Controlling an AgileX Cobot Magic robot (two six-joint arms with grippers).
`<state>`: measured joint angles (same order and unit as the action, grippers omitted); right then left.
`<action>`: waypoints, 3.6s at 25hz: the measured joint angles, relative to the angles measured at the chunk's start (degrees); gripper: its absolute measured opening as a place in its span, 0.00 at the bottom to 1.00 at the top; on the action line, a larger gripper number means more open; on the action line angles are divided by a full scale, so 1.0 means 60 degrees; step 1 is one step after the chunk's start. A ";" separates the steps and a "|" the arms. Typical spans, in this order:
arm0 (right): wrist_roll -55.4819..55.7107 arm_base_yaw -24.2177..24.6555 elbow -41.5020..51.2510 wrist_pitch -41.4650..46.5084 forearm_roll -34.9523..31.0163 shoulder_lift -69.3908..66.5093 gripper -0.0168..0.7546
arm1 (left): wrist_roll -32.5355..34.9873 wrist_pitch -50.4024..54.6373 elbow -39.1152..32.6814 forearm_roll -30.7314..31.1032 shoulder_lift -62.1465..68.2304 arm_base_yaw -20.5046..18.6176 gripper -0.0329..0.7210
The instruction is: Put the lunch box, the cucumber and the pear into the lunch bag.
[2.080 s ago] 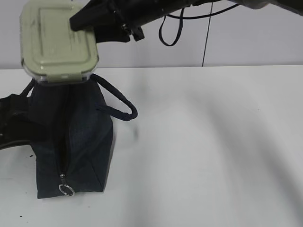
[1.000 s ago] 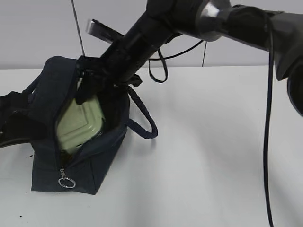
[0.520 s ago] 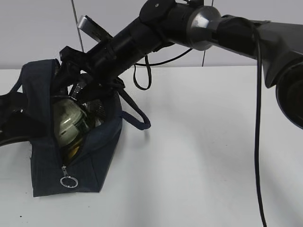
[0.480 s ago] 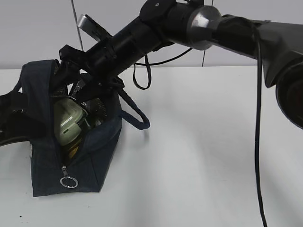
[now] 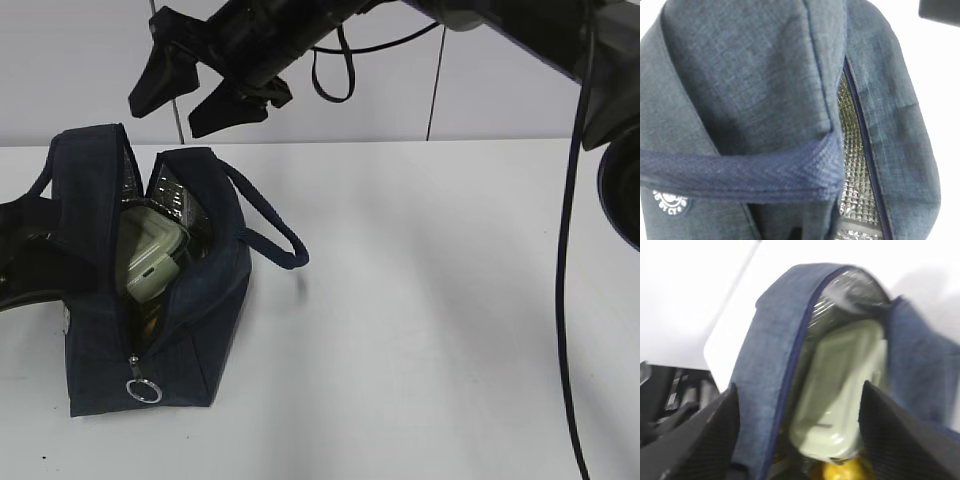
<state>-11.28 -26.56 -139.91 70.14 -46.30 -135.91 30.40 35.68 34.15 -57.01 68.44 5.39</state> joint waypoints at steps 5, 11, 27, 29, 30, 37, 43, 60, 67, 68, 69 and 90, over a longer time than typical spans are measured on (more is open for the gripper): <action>0.0797 0.0000 -0.0304 0.0120 0.1313 0.0000 0.77 | 0.0000 -0.0018 0.0000 0.0000 0.0000 0.0000 0.02; 0.1153 0.0000 -0.0304 0.0184 0.2266 0.0018 0.77 | 0.0000 -0.0192 0.0000 0.0000 0.0000 0.0000 0.02; 0.1190 -0.0809 0.1003 0.0221 0.4080 0.0518 0.76 | 0.0000 -0.0526 0.0000 0.0000 0.0000 0.0000 0.02; 0.1190 -0.0823 0.1218 0.0221 0.4299 0.0518 0.75 | 0.0000 -0.0529 0.0000 0.0000 0.0000 0.0000 0.02; 0.1190 -0.0823 0.1295 0.0221 0.4367 0.0518 0.73 | 0.0000 -0.0529 0.0000 0.0000 0.0000 0.0000 0.02; 0.1195 -0.0823 0.1338 0.0221 0.3930 0.0518 0.48 | 0.0000 -0.0556 0.0000 -0.0008 0.0000 0.0000 0.02; 0.1195 -0.0823 0.1376 0.0221 0.3756 0.0518 0.22 | 0.0000 -0.0556 0.0000 -0.0017 0.0000 0.0000 0.02; 0.1007 -0.0823 0.1593 0.0221 0.5352 0.0883 0.03 | 0.1829 -0.0613 0.0000 -0.2039 0.0000 0.0000 0.02; 0.0971 -0.0450 0.3549 0.0244 0.6372 0.2582 0.03 | 0.2389 -0.0202 0.0536 -0.2573 0.0160 0.0000 0.02; 0.0971 -0.0375 0.3883 0.0250 0.6506 0.2842 0.03 | 0.2398 -0.0067 0.0675 -0.2637 0.0234 0.0000 0.02; 0.0971 -0.0329 0.4140 0.0250 0.6632 0.3047 0.03 | 0.2408 0.0107 0.0787 -0.2698 0.0340 0.0013 0.02; 0.0898 0.0169 0.5440 0.0249 0.8944 0.3601 0.03 | 0.2591 -0.0843 0.3081 -0.3573 0.3886 0.3763 0.02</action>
<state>-5.89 -25.54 -107.28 71.63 7.36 -114.31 45.94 30.63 52.64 -78.45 91.75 27.97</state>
